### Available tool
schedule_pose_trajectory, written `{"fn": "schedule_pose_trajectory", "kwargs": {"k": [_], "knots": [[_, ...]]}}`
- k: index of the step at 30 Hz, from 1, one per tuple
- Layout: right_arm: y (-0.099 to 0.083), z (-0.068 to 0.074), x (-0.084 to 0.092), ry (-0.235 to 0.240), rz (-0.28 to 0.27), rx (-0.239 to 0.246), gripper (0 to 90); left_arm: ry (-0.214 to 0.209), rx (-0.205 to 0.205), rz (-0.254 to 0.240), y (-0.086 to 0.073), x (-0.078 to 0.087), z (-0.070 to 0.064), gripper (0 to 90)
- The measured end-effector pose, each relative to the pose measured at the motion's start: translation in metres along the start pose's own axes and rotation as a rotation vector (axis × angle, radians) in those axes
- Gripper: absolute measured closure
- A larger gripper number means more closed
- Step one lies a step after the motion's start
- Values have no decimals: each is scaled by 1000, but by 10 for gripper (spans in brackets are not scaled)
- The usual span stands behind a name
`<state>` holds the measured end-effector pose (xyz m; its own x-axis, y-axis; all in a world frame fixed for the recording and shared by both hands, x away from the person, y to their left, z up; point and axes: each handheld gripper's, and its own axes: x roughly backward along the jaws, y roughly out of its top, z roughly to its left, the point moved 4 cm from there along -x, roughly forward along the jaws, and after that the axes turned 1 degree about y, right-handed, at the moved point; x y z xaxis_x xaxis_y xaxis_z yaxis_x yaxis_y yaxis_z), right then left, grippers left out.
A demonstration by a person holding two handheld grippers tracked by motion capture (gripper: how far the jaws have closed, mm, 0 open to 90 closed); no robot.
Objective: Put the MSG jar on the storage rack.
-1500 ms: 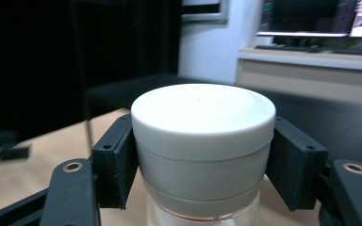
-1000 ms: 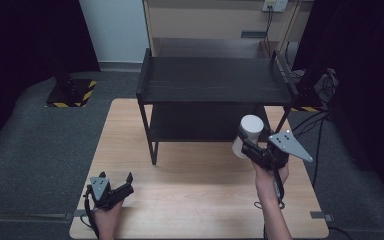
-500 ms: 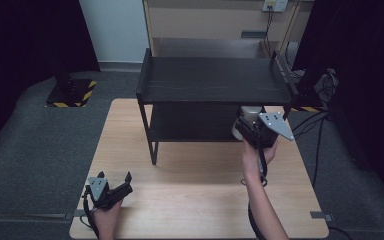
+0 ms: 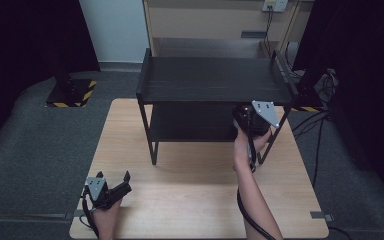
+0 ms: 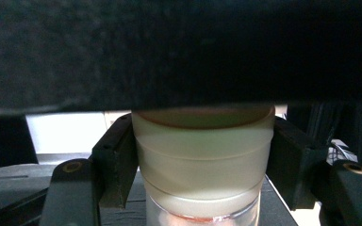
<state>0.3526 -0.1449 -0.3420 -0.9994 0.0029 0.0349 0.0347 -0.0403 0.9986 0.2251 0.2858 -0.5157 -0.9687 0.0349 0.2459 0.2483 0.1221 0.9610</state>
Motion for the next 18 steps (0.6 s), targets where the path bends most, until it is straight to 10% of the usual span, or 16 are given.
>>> {"fn": "schedule_pose_trajectory", "kwargs": {"k": [15, 18], "knots": [[-4, -4, 0, 14, -13, -1, 326, 20, 12, 16, 1, -1, -1, 1], [-5, -5, 2, 16, -17, -17, 178, 23, 11, 22, 1, -1, -1, 1]]}}
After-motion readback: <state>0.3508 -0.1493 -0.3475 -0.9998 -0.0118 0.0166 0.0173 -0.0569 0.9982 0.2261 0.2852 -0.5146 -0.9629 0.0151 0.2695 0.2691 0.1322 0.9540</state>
